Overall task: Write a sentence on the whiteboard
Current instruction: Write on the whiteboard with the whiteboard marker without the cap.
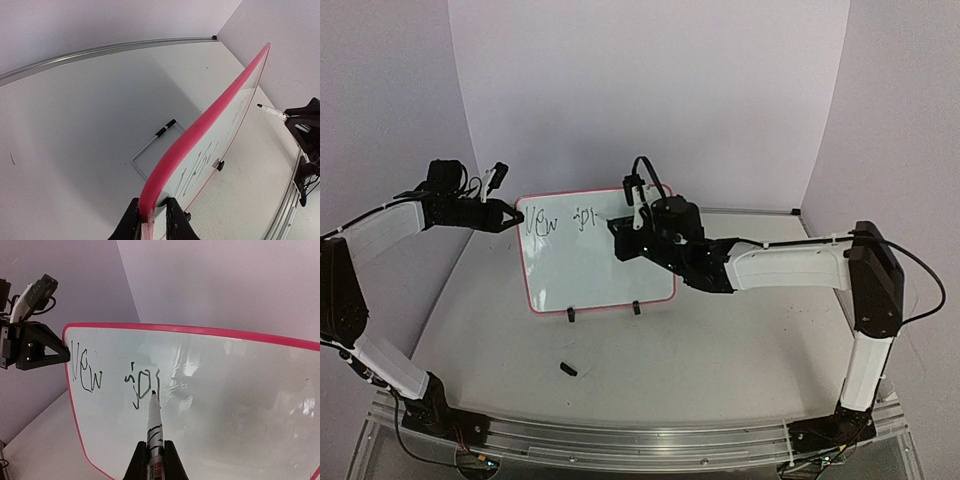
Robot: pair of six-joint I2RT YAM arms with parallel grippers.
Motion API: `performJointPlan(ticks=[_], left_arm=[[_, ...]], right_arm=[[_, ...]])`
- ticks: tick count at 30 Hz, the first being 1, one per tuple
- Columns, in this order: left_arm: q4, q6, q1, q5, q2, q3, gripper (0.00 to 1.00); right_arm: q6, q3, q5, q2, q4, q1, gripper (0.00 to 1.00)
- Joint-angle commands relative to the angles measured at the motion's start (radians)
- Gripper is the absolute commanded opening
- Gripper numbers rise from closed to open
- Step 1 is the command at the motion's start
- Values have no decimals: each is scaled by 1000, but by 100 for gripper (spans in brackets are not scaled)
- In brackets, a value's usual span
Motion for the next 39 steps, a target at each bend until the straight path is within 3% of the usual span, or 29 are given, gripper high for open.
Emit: performJointPlan(ticks=[1,24,39], left_arm=[[18,6,2,8,6,17,15],[14,10,1,6,12,18,15],[15,10,2,5,15,19,15]], right_arm=[[-14,53,67,-2,-1,4,0],[-25,119,94,62,-75,4,0],[-12,99,32,74,-110,5,0]])
